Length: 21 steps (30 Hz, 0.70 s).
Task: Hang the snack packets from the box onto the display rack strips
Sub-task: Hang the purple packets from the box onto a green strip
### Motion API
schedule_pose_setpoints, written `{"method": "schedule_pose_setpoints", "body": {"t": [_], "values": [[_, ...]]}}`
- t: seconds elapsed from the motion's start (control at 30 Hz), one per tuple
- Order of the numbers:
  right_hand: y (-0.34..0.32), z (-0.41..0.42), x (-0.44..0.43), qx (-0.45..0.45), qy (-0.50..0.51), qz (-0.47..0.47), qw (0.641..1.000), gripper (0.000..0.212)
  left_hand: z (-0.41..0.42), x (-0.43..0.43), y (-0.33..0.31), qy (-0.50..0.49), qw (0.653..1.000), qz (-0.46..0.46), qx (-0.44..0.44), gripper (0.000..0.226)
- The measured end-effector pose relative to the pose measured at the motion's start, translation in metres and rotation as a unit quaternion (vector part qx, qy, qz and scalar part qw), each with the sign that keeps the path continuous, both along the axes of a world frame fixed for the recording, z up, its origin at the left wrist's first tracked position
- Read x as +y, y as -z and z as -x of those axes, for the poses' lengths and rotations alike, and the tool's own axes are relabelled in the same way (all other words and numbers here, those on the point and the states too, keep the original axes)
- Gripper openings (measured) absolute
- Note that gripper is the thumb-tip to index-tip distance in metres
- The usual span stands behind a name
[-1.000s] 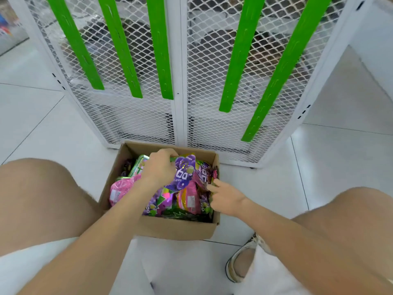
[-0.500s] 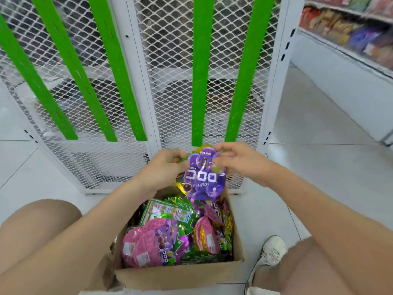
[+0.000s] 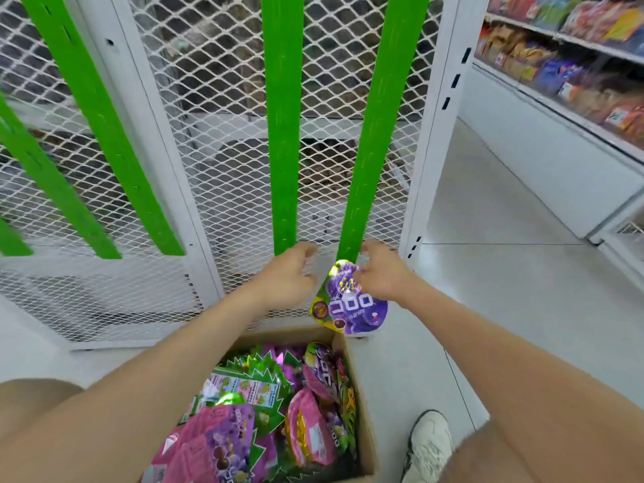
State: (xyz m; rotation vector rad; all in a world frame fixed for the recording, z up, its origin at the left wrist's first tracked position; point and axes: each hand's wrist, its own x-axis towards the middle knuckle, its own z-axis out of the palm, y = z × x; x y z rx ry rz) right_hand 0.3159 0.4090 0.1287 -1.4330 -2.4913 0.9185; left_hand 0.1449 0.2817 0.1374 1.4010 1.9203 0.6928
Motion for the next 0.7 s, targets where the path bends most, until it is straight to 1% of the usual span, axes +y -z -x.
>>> {"method": "schedule_pose_setpoints", "body": {"t": [0.03,0.07,0.13,0.2,0.33,0.4,0.43,0.5,0.57,0.7], "values": [[0.005,0.003,0.000,0.026,0.007,0.012,1.000,0.053,0.002,0.006,0.005,-0.009,1.000,0.001,-0.021,0.064],[0.009,0.005,-0.001,0.048,0.017,0.022,0.998,0.048,0.005,0.010,0.010,-0.020,0.999,0.001,-0.043,0.064],[0.015,0.012,-0.006,0.085,0.038,0.029,0.995,0.031,0.008,0.016,0.021,-0.036,0.997,-0.003,-0.075,0.062],[0.014,0.017,-0.014,0.104,0.049,0.043,0.992,0.012,0.009,0.017,0.025,-0.037,0.995,-0.011,-0.093,0.055],[0.007,0.010,-0.027,0.081,-0.022,0.074,0.994,0.011,0.011,0.002,0.024,-0.012,0.996,-0.035,-0.087,0.032],[0.009,0.002,-0.033,0.078,-0.042,0.076,0.993,0.013,0.015,-0.013,0.026,0.010,0.997,-0.020,-0.077,0.021],[0.011,-0.003,-0.038,0.073,-0.050,0.075,0.993,0.013,0.015,-0.021,0.026,0.016,0.996,-0.004,-0.083,0.023],[0.017,-0.013,-0.048,0.065,-0.063,0.075,0.993,0.015,0.010,-0.038,0.027,0.019,0.992,0.019,-0.123,0.027],[0.023,-0.025,-0.059,0.058,-0.072,0.083,0.992,0.013,-0.001,-0.052,0.029,0.028,0.987,0.040,-0.153,0.025],[0.046,-0.046,-0.086,0.019,-0.108,0.097,0.989,0.009,-0.026,-0.076,0.040,0.063,0.979,0.097,-0.168,0.029]]}}
